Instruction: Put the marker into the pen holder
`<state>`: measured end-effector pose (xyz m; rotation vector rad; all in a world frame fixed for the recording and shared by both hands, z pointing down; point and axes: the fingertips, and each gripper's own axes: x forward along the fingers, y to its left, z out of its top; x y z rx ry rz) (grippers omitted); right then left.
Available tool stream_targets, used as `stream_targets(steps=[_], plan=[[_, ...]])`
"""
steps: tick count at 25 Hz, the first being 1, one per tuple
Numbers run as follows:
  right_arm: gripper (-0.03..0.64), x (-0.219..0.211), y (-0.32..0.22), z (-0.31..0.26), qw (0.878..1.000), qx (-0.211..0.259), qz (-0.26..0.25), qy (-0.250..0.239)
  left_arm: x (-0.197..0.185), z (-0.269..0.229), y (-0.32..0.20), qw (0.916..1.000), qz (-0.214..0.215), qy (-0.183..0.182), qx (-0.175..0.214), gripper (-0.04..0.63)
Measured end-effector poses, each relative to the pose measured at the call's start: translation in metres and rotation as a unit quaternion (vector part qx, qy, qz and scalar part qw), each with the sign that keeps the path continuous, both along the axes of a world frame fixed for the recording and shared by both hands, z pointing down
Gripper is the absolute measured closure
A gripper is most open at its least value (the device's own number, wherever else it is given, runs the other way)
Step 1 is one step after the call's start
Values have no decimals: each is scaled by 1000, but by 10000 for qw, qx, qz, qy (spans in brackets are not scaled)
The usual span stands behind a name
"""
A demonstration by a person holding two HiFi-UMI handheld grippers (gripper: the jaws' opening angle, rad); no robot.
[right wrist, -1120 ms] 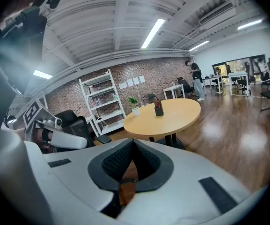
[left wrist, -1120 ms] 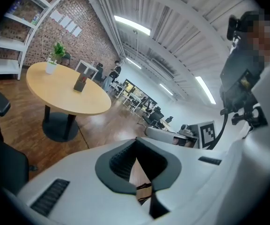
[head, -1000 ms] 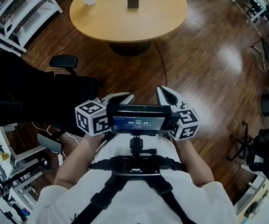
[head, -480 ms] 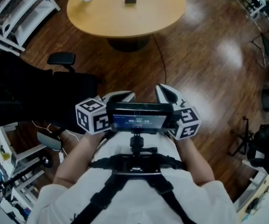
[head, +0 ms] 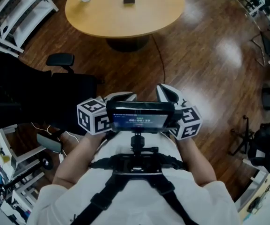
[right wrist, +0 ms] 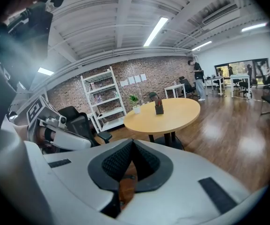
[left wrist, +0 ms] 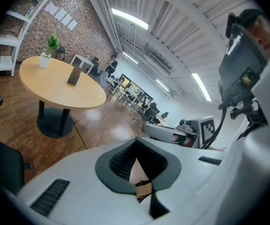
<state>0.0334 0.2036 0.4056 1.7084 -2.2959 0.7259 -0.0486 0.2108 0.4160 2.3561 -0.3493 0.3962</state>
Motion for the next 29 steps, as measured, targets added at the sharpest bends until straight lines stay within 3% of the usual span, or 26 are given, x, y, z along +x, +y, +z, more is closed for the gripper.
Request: stream_targets(steps=[29], plan=[[623, -2, -3, -3, 9999, 39, -15, 163, 1, -5, -6, 9999, -1, 39, 95, 601]])
